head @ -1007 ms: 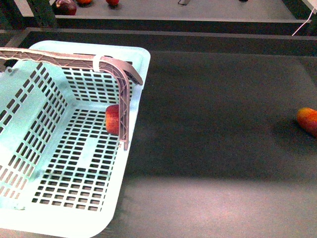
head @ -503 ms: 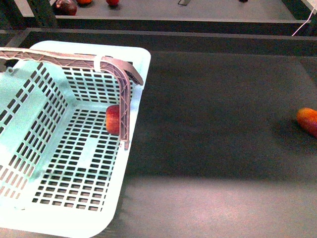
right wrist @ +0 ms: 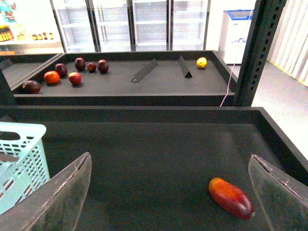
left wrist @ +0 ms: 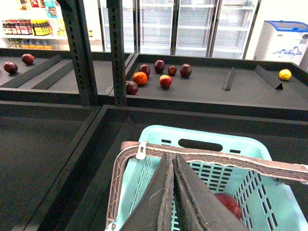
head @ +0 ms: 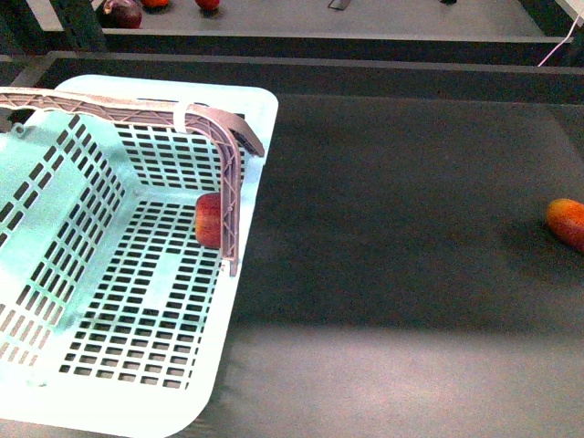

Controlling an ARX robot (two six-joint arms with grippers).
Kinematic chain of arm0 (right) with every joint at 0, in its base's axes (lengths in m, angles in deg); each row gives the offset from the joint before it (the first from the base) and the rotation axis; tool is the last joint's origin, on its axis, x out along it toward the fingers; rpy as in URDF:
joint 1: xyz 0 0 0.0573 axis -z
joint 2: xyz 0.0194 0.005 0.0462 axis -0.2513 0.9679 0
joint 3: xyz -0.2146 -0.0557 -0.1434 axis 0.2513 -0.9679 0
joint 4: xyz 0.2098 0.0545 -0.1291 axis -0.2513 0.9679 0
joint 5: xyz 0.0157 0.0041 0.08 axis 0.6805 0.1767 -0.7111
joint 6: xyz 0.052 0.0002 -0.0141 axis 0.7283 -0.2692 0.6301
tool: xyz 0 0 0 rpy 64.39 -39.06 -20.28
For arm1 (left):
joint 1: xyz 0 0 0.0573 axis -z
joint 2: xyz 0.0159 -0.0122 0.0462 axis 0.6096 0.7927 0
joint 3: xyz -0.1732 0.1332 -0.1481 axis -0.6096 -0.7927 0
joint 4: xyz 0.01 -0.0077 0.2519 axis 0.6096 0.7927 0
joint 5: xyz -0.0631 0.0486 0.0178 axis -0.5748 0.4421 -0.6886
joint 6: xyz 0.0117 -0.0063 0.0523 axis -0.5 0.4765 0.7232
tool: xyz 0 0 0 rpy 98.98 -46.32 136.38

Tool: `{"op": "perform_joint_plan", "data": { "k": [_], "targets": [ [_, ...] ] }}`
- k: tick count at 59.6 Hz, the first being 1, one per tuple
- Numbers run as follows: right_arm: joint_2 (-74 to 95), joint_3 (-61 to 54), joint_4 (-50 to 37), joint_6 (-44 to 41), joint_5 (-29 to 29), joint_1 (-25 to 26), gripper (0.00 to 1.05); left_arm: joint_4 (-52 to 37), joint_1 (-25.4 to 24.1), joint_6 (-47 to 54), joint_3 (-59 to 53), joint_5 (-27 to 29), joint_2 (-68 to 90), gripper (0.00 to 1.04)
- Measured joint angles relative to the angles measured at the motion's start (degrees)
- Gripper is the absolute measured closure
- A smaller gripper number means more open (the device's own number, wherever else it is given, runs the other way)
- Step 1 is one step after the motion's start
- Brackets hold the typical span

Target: Pick apple with right arm and hold basket with left

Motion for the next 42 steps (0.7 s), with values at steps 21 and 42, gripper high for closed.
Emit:
{"op": "perform_joint_plan", "data": {
  "k": [21, 42],
  "targets": [
    [0.0, 0.0, 0.0, 0.0, 0.0, 0.0, 0.09, 11.13, -0.02, 0.02, -0.02, 0.0, -11.78, 1.01],
    [0.0, 0.0, 0.0, 0.0, -0.02, 0.0, 0.09, 18.14, -0.02, 0.02, -0.02, 0.0, -18.84, 1.01]
  ]
}}
